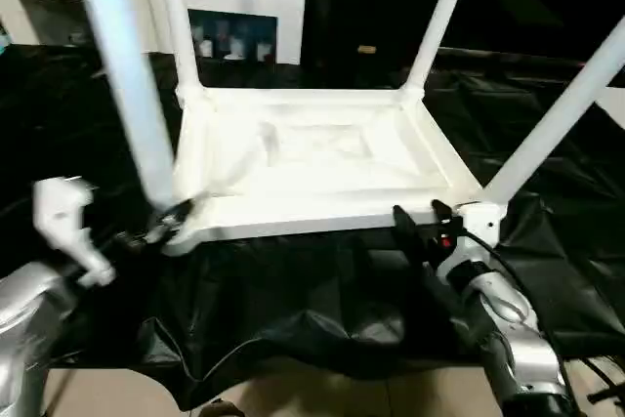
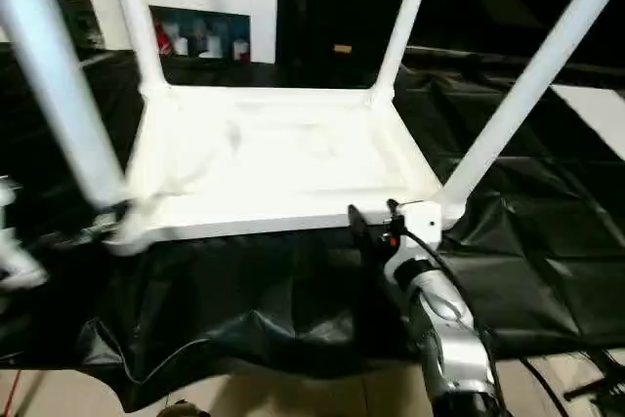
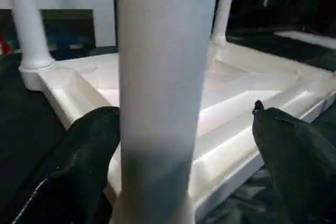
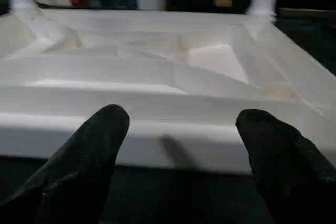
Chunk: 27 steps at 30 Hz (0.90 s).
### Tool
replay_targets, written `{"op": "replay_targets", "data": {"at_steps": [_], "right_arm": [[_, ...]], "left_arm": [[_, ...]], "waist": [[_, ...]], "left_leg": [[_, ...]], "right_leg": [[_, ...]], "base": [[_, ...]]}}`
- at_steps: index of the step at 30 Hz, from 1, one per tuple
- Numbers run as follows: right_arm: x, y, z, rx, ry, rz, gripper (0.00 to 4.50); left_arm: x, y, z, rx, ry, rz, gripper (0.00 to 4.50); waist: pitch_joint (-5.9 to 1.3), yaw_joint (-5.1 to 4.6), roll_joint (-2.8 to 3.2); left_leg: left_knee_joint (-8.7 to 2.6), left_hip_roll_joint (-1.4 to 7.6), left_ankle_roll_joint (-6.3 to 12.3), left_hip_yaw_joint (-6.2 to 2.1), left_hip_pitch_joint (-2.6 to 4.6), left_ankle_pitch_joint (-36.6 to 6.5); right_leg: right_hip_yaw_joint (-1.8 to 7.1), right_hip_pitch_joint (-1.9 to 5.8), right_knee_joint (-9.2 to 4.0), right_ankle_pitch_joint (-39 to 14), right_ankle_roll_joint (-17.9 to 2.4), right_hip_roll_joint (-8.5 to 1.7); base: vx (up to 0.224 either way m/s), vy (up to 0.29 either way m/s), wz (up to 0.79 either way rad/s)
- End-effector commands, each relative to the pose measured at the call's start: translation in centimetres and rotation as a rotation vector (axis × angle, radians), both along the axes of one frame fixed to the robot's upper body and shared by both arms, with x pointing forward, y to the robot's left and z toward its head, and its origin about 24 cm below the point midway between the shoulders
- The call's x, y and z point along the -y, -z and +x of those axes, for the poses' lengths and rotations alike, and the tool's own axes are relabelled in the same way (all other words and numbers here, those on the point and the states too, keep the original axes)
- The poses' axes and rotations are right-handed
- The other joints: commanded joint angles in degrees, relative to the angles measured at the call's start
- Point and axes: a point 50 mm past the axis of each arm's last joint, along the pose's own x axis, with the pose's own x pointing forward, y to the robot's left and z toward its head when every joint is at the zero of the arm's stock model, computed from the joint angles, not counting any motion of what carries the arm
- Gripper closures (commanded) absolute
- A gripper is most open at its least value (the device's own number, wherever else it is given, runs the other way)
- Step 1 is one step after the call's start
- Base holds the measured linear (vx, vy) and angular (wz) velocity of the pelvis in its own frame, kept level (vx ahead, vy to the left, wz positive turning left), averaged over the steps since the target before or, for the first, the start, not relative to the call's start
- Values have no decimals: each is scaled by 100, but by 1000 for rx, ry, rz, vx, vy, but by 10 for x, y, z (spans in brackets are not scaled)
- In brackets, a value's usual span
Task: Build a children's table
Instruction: Rotate table base
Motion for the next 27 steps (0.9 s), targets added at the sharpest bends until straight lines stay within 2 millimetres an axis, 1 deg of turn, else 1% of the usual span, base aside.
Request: {"op": "replay_targets", "data": {"at_steps": [1,2,3,4,5,6,7,8,9,10,11,12,13,14,15,16,17,18,19,20,21,23,24,25,26,27], "right_arm": [[9,0,-2,-24,35,-32,70],[9,0,-2,-24,35,-32,70],[11,2,-3,-46,53,-53,70],[11,2,-3,-46,53,-53,70],[17,6,-3,-82,122,-75,70],[18,7,-3,-91,138,-81,70],[25,11,-1,-130,207,-106,70],[26,13,1,-143,226,-113,70],[26,13,1,-144,227,-114,70],[27,14,4,-150,235,-116,70],[27,14,8,-155,238,-119,70],[26,14,12,-161,237,-123,70],[25,15,15,-165,236,-127,70],[25,15,21,-174,225,-146,70],[24,16,24,-180,219,-159,70],[24,16,25,-180,218,-159,70],[24,14,30,-182,213,-173,70],[24,14,31,-184,211,-172,70],[23,12,40,-193,205,-166,70],[23,11,42,-195,204,-164,70],[23,10,46,-197,200,-163,70],[20,10,50,-206,180,-176,70],[18,11,53,-216,163,-188,70],[13,13,59,-229,136,-201,70],[11,14,61,-233,128,-204,70],[11,14,61,-234,126,-205,70]], "left_arm": [[1,6,6,-10,-35,32,2],[1,6,6,-10,-35,32,2],[2,6,8,-8,-41,33,2],[2,6,8,-8,-41,33,2],[6,7,14,-2,-49,17,2],[8,7,15,-1,-48,10,2],[15,6,20,6,-28,-10,2],[18,6,23,7,-13,-21,2],[18,6,23,7,-12,-22,2],[21,4,25,13,4,-27,2],[26,2,27,20,35,-40,2],[30,1,27,21,65,-55,2],[33,0,28,21,89,-64,2],[38,-2,27,14,133,-78,2],[41,-3,27,9,158,-85,2],[41,-3,27,8,160,-85,2],[43,-4,27,6,184,-79,2],[44,-4,27,4,190,-77,2],[46,-5,28,-2,215,-68,2],[46,-5,28,-3,220,-66,2],[47,-5,28,-7,232,-65,2],[47,-6,28,-11,243,-62,2],[48,-6,27,-17,264,-69,2],[51,-8,23,-30,308,-82,2],[52,-8,22,-35,326,-87,2],[52,-9,21,-36,330,-88,2]], "waist": [[-202,-101,133],[-217,-127,139],[-207,-198,167],[-188,-233,193],[-187,-265,167],[-177,-279,159],[-146,-282,178],[-123,-275,214],[-109,-255,217],[-97,-211,233],[-119,300,278],[-182,185,17],[-52,71,-182],[-216,134,-120],[-254,219,-82],[-235,254,35],[-299,162,169],[-305,146,169],[-285,92,154],[-283,91,209],[-291,59,180],[-310,32,171],[-316,14,172],[-335,-1,168],[-354,-2,177],[-341,-12,176]], "left_leg": [[-543,-22,-283,-90,93,-3434],[-534,-19,-286,-98,120,-3495],[-568,13,-278,-139,137,-3706],[-632,54,-288,-173,110,-3938],[-652,67,-268,-177,96,-4008],[-673,78,-269,-185,96,-4055],[-714,104,-285,-162,158,-4349],[-755,113,-292,-142,162,-4516],[-827,143,-296,-112,119,-4603],[-979,201,-292,-65,3,-4739],[-1276,369,-131,311,-358,-4785],[-913,238,-137,345,58,-4208],[701,-222,-47,180,683,-2337],[465,-124,85,-73,79,-1028],[118,-50,-41,-100,-97,-895],[-107,6,-209,-85,-5,-1068],[-305,-5,-336,-33,176,-1904],[-332,-8,-312,-15,159,-1985],[-347,-24,-270,6,107,-2168],[-348,-37,-283,4,104,-2271],[-347,-56,-289,11,74,-2295],[-342,-58,-260,28,32,-1978],[-343,-58,-255,27,19,-1896],[-335,-63,-251,31,-9,-1689],[-322,-51,-264,36,-2,-1617],[-316,-58,-238,55,-3,-1530]], "right_leg": [[-2,131,-654,-3945,143,-254],[-23,136,-666,-3917,132,-261],[-96,178,-677,-3746,47,-268],[-150,249,-656,-3577,-2,-258],[-164,281,-642,-3510,-9,-258],[-167,296,-626,-3463,-30,-254],[-204,271,-600,-3426,-84,-227],[-262,304,-554,-3502,-57,-201],[-269,344,-468,-3474,-60,-174],[-270,443,-227,-3328,-79,-104],[214,619,945,-2119,-124,-46],[455,232,568,-3165,100,-141],[442,-766,-937,-6817,423,-732],[836,-64,-658,-6553,192,-924],[715,170,-401,-5630,102,-786],[537,114,-319,-4719,-46,-589],[380,-41,-36,-2171,-498,-171],[376,5,-22,-1774,-650,-161],[393,44,-34,-1745,-787,-156],[396,59,-59,-1913,-786,-172],[408,84,-92,-2068,-758,-205],[426,129,-94,-1827,-720,-225],[424,144,-83,-1748,-745,-229],[417,174,-62,-1559,-809,-233],[414,167,-31,-1438,-882,-252],[414,170,-39,-1314,-940,-239]], "base": [[0,0,0],[0,0,0],[0,0,0],[0,0,0],[0,0,0],[0,0,0],[0,0,0],[0,0,0],[0,0,0],[-82,-30,10],[-30,-104,25],[-30,-104,25],[36,-145,14],[68,-49,-19],[68,-49,-19],[63,5,-4],[-1,-14,19],[-1,-14,19],[0,0,0],[0,0,0],[0,0,0],[0,0,0],[0,0,0],[0,0,0],[0,0,0],[0,0,0]]}}
